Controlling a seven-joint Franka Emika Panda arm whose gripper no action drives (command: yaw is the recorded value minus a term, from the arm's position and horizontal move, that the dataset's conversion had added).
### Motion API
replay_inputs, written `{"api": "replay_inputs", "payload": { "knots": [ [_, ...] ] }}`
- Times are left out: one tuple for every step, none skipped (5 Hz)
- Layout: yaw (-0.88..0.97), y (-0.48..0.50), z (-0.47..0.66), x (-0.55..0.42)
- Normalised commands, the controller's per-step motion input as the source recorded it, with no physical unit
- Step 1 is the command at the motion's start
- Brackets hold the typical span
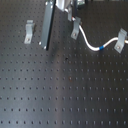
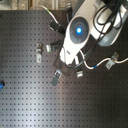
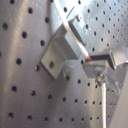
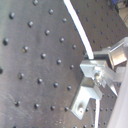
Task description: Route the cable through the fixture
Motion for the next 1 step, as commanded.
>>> {"api": "replay_inputs", "payload": {
  "knots": [
    [-0.11, 0.136, 0.44, -0.206]
  ]
}}
